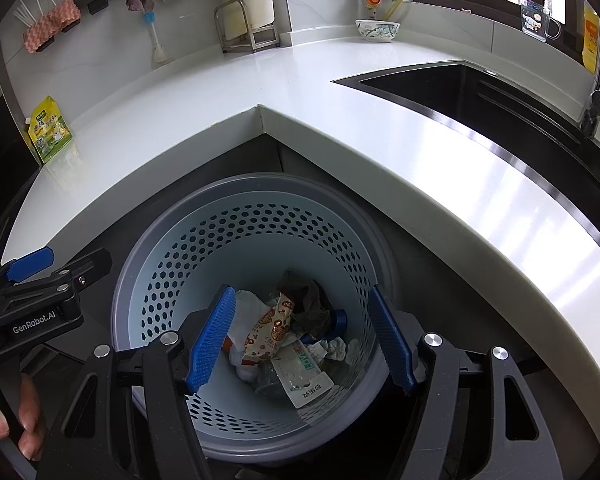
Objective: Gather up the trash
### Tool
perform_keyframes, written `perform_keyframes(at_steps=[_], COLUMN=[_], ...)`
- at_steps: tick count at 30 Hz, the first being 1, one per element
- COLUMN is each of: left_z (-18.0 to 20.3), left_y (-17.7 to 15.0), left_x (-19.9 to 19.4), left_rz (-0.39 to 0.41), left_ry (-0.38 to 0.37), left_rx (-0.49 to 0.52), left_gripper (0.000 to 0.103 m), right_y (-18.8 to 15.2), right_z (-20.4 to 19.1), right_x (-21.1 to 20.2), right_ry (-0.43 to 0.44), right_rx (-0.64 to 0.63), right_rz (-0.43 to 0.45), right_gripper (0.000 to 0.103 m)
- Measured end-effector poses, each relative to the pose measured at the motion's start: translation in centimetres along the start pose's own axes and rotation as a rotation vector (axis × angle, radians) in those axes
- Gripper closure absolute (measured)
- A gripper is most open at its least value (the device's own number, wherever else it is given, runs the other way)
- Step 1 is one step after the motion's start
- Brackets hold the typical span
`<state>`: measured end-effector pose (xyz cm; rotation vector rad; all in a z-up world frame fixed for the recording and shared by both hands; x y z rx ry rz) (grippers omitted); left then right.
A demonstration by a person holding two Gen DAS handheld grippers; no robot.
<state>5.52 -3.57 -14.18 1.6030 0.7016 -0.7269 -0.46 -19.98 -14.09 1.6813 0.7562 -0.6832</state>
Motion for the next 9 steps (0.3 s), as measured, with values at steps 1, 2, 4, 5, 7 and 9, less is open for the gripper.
perform_keyframes(at_steps=[1, 2, 4, 5, 7, 9], left_z=[0.02, 0.00, -0.05, -0.07, -0.06, -0.04], left_y=[0.01, 0.01, 0.03, 0.06, 0.05, 0.02], left_x=[0.00, 0.00, -0.01, -0.03, -0.09, -0.07], left_rz=[-0.001, -0.001, -0.001, 0.001, 0.005, 0.004], left_ry=[0.000, 0.001, 0.006, 0.006, 0.012, 0.013], left_rx=[0.000, 0.000, -0.003, -0.003, -0.001, 0.000], left_gripper=[0.007, 0.007, 0.007, 0.007, 0.007, 0.007], right_y=[0.00, 0.00, 0.01, 0.00, 0.00, 0.00], right_z=[-0.01, -0.02, -0.02, 0.01, 0.00, -0.01], right_x=[0.01, 0.00, 0.00, -0.01, -0.02, -0.02], right_ry=[0.000, 0.000, 0.000, 0.000, 0.000, 0.000], right_rx=[0.000, 0.000, 0.000, 0.001, 0.000, 0.000], right_rz=[0.000, 0.000, 0.000, 0.000, 0.000, 0.000], right_gripper=[0.037, 0.037, 0.037, 0.037, 0.037, 0.037])
Point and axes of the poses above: each gripper's, at about its wrist camera, not at the fingertips, and x roughly the way its jaws point, z to its right, y to its top, the point moved 10 cm from there along x, roughly the way its jaws point, and after that the axes turned 6 degrees about y, right-handed, at the moved point
